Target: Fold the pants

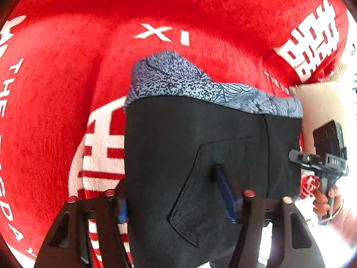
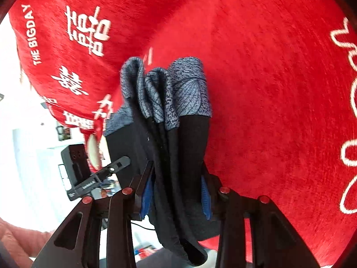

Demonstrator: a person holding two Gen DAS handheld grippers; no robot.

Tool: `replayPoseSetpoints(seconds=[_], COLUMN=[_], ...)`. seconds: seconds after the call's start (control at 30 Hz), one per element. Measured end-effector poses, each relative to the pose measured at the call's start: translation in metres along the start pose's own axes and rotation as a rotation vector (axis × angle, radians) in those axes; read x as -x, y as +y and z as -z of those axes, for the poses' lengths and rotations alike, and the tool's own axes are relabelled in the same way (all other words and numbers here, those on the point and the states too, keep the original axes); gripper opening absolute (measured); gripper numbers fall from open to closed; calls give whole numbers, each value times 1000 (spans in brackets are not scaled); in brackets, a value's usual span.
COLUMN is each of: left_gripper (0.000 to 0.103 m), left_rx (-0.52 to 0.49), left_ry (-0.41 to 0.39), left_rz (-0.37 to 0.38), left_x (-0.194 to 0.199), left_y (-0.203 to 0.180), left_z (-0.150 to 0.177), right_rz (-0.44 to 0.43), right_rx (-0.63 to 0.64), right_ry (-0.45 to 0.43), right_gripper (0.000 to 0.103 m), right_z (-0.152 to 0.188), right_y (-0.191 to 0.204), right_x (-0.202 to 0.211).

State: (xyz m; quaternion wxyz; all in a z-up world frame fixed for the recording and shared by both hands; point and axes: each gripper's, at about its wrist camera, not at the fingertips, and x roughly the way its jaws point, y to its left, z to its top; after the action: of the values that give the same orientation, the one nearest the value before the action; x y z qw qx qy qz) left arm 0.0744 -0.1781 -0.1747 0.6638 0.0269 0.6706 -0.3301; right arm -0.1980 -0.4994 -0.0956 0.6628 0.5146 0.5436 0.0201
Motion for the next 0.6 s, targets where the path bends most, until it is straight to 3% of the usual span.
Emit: replayPoseSetpoints(seconds=[0.13,0.37,0.47,0.5,0.53,0.6], left_gripper=[86,87,87,93,103,103], left_rx=[1,-71,-87,-93,-103,-128], left_ry=[-18,-8,-5,-2,4,7], left_rz=[-106,-323,-351,-362,-375,-391], left_x=[4,23,36,39,41,47], left_y=[-4,-23,-26,-28,-32,-39], left_z=[0,4,11,13,15,22], right_rz=[119,364,460,485,514,553], right_rx=[59,74,47,48,48,57], right_ry=[-17,-37,-46,-47,-47,-51], right_gripper=[51,62,63,64,67,77], right_z=[-2,0,7,11,17,27], right_y=[13,38,48,50,56,63], right_x=[-3,4,11,15,18,23])
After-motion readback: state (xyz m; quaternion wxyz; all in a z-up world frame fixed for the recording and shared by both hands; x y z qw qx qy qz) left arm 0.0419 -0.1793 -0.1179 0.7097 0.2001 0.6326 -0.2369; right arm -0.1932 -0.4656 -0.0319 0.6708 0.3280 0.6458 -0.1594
